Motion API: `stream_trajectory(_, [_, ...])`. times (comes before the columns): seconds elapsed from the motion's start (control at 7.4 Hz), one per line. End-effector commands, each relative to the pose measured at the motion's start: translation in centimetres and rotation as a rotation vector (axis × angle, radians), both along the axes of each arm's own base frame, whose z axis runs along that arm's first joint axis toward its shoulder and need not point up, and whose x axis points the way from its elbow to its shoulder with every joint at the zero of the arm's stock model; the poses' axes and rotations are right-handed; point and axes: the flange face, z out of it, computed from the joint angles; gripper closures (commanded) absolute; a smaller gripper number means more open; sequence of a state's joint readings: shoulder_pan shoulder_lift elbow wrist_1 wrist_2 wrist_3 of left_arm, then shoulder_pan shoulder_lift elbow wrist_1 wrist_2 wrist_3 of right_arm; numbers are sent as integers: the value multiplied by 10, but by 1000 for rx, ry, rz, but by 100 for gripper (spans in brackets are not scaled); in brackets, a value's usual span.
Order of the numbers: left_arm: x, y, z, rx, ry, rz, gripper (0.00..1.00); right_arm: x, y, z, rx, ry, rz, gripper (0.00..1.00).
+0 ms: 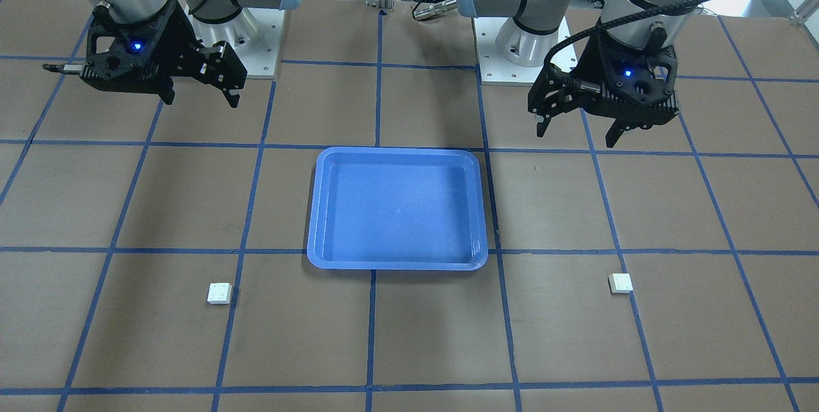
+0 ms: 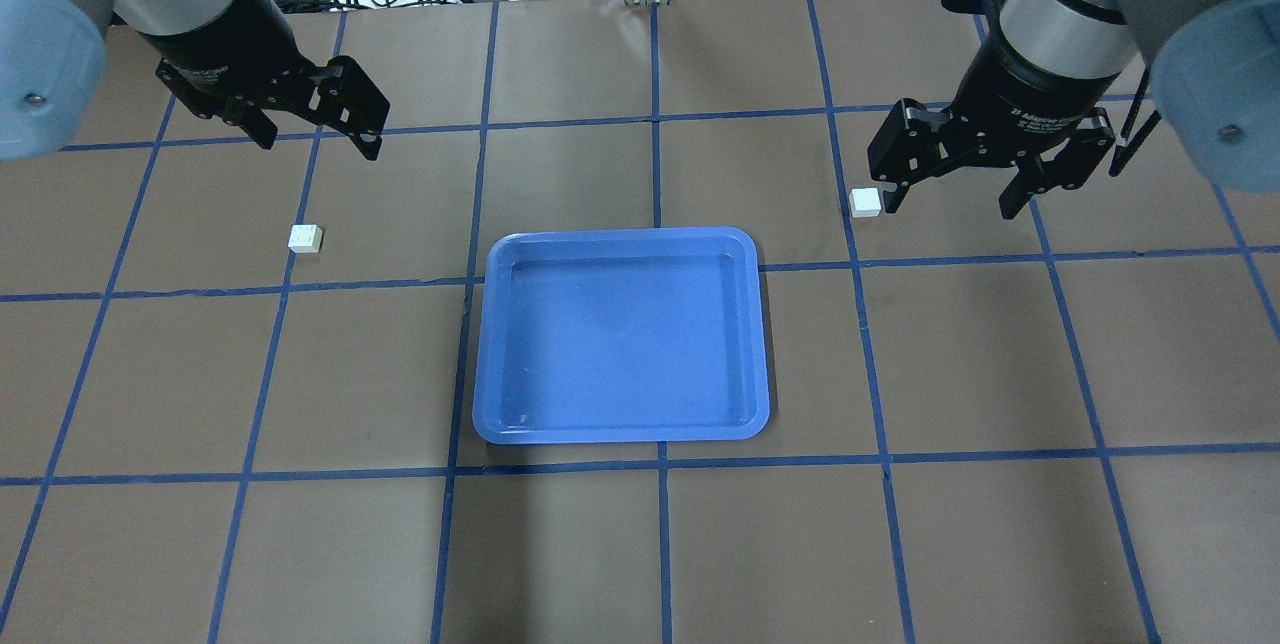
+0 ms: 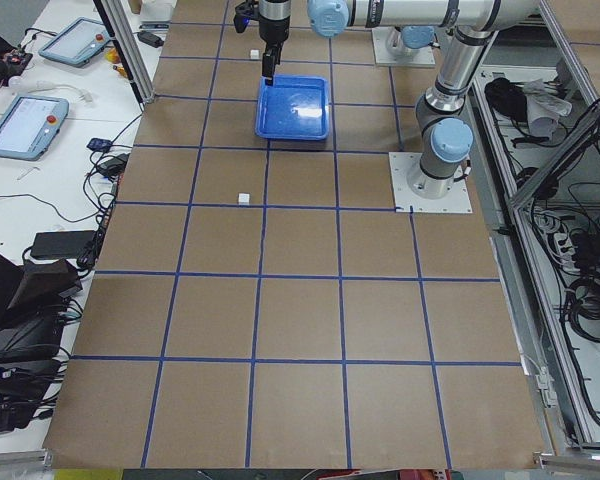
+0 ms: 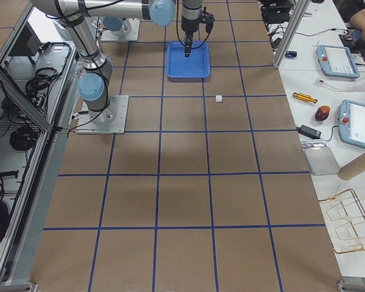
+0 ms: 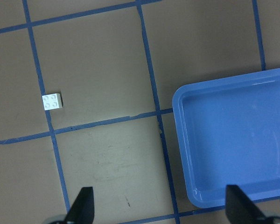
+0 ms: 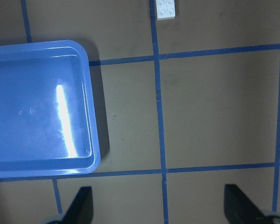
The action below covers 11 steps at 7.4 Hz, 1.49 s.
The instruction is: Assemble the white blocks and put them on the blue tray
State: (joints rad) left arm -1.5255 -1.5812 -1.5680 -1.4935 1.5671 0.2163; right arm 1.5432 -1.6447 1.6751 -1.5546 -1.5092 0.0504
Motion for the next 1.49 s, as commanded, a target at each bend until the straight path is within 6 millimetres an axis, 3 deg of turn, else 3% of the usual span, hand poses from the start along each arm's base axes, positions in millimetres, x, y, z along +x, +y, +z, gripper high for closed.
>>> stream_trajectory(0.0, [-1, -1, -2, 4, 3, -1, 0, -1, 2, 3, -5, 3, -3, 0])
stream_trajectory(1.35, [-1, 9, 1, 4, 4, 36, 0, -4, -3, 0, -10, 6, 8, 0])
